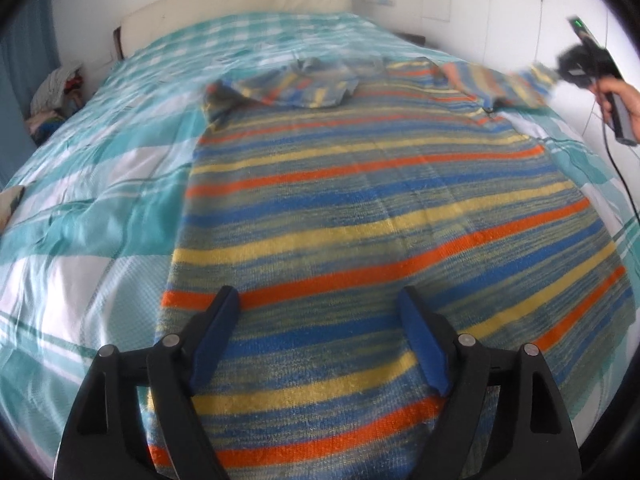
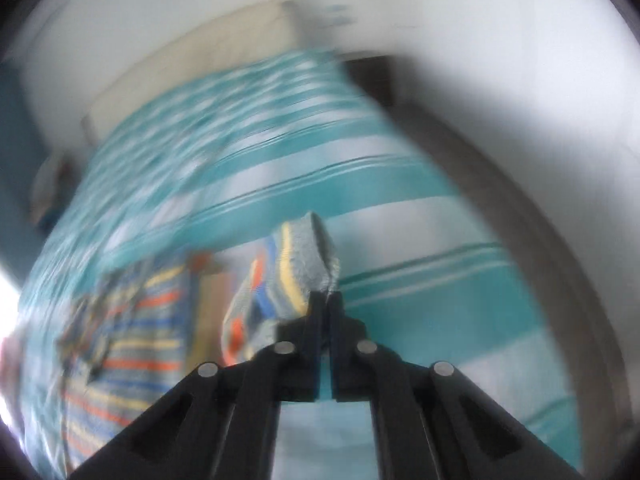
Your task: Fold small clothes
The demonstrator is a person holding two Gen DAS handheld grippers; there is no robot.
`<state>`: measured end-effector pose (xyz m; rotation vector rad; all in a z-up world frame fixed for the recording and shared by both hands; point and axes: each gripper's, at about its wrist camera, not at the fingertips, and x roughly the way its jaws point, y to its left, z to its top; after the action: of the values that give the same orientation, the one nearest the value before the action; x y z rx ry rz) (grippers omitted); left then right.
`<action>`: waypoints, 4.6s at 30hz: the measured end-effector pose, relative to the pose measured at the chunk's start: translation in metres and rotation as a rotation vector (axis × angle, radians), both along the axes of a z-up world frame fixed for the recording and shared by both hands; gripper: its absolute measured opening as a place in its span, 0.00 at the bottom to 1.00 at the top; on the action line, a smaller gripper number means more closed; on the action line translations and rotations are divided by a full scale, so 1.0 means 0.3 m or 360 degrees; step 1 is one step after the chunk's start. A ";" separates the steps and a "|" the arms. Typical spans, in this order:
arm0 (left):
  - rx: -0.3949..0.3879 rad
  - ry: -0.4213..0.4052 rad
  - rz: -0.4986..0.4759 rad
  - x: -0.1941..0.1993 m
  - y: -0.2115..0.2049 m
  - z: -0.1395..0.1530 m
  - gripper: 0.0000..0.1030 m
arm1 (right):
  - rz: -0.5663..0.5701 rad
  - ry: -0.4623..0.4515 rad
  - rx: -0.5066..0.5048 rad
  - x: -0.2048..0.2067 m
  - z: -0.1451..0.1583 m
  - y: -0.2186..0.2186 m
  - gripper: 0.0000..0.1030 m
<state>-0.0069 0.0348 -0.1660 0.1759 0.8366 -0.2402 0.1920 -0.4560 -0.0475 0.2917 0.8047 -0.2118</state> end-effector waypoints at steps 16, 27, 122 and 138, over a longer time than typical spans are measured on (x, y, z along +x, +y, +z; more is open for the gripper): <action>-0.0001 -0.0021 0.0038 0.013 -0.003 -0.016 0.85 | -0.0221 -0.0033 0.0827 -0.180 -0.288 -0.332 0.49; 0.0009 -0.0005 0.0090 0.016 0.002 -0.017 0.90 | -0.0076 0.0379 0.0024 -0.097 -0.280 -0.166 0.02; 0.0188 0.0175 0.0021 0.033 0.012 0.031 0.79 | 0.1065 0.0543 -0.0090 -0.690 -0.390 0.803 0.80; -0.0054 -0.0093 0.0310 0.099 0.192 0.073 0.91 | -0.0176 0.0011 0.0700 -0.244 -0.252 -0.283 0.76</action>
<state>0.0228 0.0923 -0.1442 0.0685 0.7856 -0.0659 0.1188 -0.5408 -0.1230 0.7513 0.8384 -0.1370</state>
